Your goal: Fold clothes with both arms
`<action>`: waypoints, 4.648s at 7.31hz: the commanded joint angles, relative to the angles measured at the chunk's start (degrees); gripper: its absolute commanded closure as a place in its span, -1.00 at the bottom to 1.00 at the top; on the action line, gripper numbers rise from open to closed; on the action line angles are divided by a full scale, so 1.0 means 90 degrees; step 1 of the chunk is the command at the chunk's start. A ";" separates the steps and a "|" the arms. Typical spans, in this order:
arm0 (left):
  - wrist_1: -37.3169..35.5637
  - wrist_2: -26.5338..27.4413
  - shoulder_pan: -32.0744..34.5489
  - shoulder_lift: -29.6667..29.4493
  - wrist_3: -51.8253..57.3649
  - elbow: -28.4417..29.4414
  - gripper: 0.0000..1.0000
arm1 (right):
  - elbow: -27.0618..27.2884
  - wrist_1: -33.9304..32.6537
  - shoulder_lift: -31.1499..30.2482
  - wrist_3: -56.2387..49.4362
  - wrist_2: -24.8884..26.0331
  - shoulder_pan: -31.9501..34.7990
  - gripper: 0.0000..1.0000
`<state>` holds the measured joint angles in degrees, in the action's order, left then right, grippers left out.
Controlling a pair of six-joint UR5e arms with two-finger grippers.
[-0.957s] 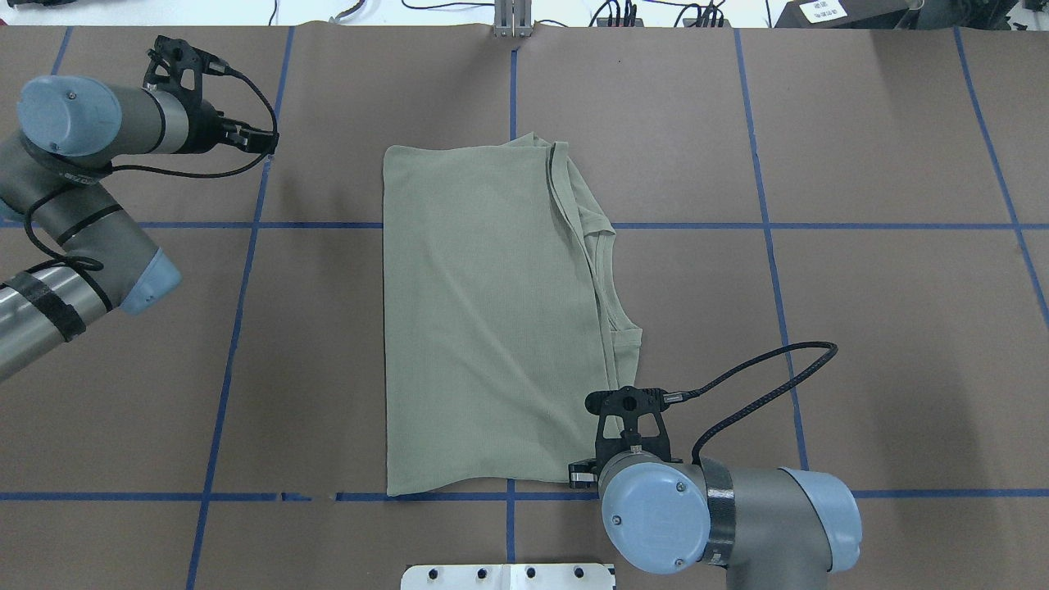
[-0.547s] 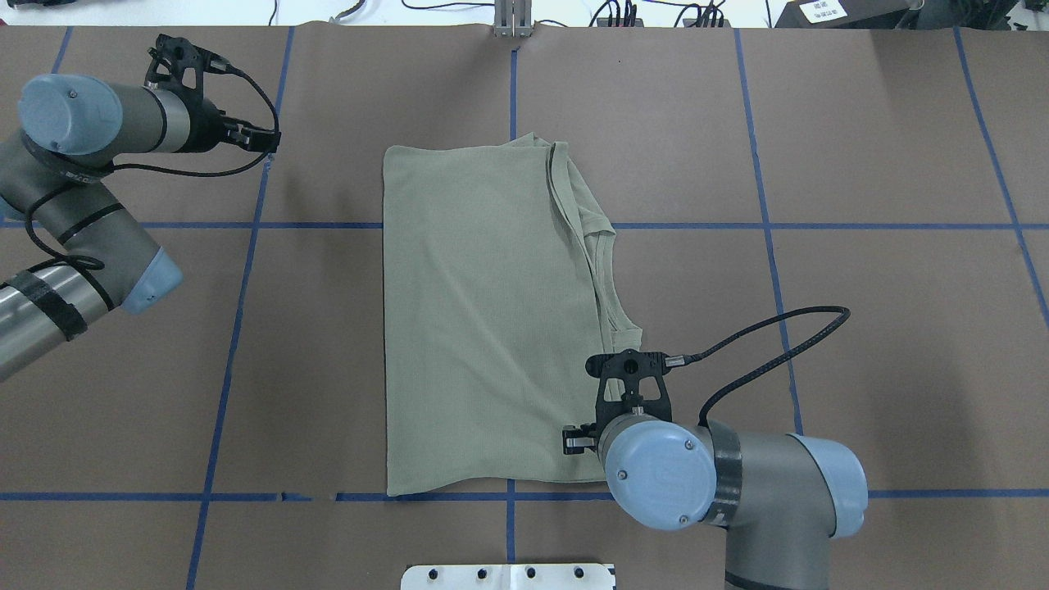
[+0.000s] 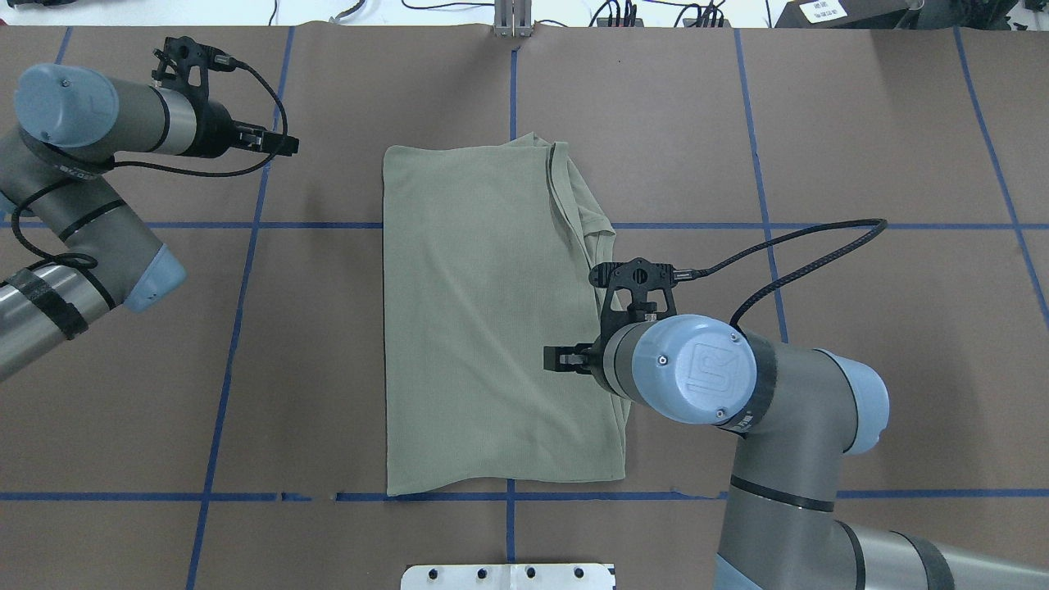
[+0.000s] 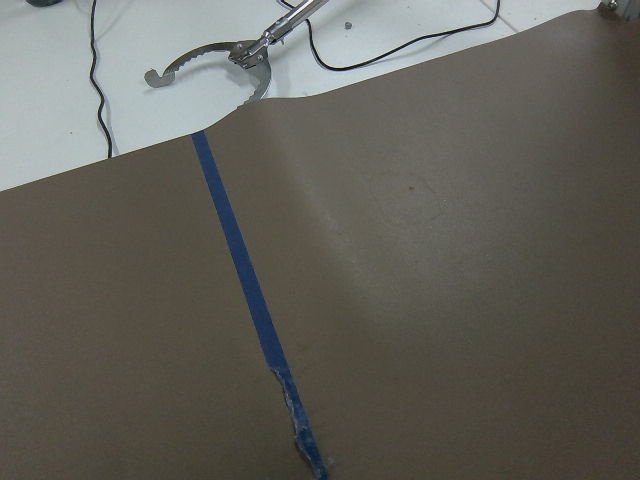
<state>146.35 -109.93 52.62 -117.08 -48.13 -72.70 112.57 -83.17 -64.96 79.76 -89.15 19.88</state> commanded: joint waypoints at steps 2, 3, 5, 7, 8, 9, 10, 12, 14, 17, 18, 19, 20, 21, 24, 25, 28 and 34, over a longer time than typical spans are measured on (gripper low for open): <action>-0.0098 -0.0314 -0.0717 0.1118 -0.2088 -0.2226 -1.00 | 0.0100 0.1630 -0.0680 0.1721 0.0149 0.0047 -1.00; -0.0118 -0.0266 -0.1116 0.1810 -0.2848 -0.3212 -1.00 | 0.0129 0.2233 -0.0982 0.1772 0.0179 0.0047 -1.00; -0.0961 0.0549 -0.2071 0.2567 -0.3468 -0.4505 -1.00 | 0.0168 0.2620 -0.1258 0.2007 0.0373 0.0056 -1.00; -0.2436 0.1351 -0.3030 0.2337 -0.3957 -0.4891 -1.00 | 0.0158 0.2620 -0.1278 0.2007 0.0463 0.0056 -1.00; -0.3332 0.1646 -0.3344 0.1910 -0.3978 -0.4882 -1.00 | 0.0158 0.2620 -0.1288 0.2007 0.0472 0.0056 -1.00; -0.3834 0.1832 -0.3646 0.1654 -0.3998 -0.4814 -1.00 | 0.0158 0.2620 -0.1288 0.2007 0.0511 0.0047 -1.00; -0.3839 0.2076 -0.4075 0.1613 -0.4336 -0.4649 -1.00 | 0.0149 0.2620 -0.1288 0.2007 0.0531 0.0047 -1.00; -0.3829 0.2185 -0.4468 0.1476 -0.5009 -0.4453 -0.69 | 0.0139 0.2620 -0.1288 0.2027 0.0531 0.0047 -1.00; -0.3839 0.2332 -0.4713 0.1368 -0.5917 -0.4442 -0.34 | 0.0139 0.2620 -0.1288 0.2027 0.0531 0.0047 -1.00; -0.3819 0.2654 -0.4909 0.1349 -0.6341 -0.4364 -0.33 | 0.0129 0.2620 -0.1278 0.2056 0.0531 0.0047 -1.00; -0.3819 0.2722 -0.4890 0.1349 -0.6322 -0.4345 -0.32 | 0.0129 0.2620 -0.1269 0.2056 0.0531 0.0037 -1.00; -0.3819 0.2742 -0.4880 0.1349 -0.6274 -0.4345 -0.32 | 0.0129 0.2620 -0.1259 0.2056 0.0531 0.0037 -1.00; -0.3819 0.2742 -0.4899 0.1339 -0.6264 -0.4345 -0.32 | 0.0129 0.2620 -0.1259 0.2056 0.0531 0.0037 -1.00; -0.3809 0.2733 -0.4909 0.1339 -0.6254 -0.4345 -0.32 | 0.0129 0.2620 -0.1259 0.2056 0.0531 0.0037 -1.00; -0.3809 0.2723 -0.4919 0.1300 -0.6254 -0.4276 -0.33 | 0.0129 0.2620 -0.1259 0.2056 0.0531 0.0037 -1.00; -0.3809 0.2723 -0.4929 0.1290 -0.6263 -0.4276 -0.26 | 0.0119 0.2620 -0.1259 0.2056 0.0531 0.0037 -1.00; -0.3809 0.2733 -0.4967 0.1251 -0.6273 -0.4276 0.08 | 0.0119 0.2620 -0.1249 0.2056 0.0531 0.0037 -1.00; -0.3858 0.2703 -0.4948 0.1329 -0.6069 -0.4393 0.07 | 0.0109 0.2620 -0.1269 0.2066 0.0599 0.0027 -1.00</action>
<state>111.76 -85.59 7.99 -105.27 -103.75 -112.00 113.51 -59.59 -76.36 98.35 -84.24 20.15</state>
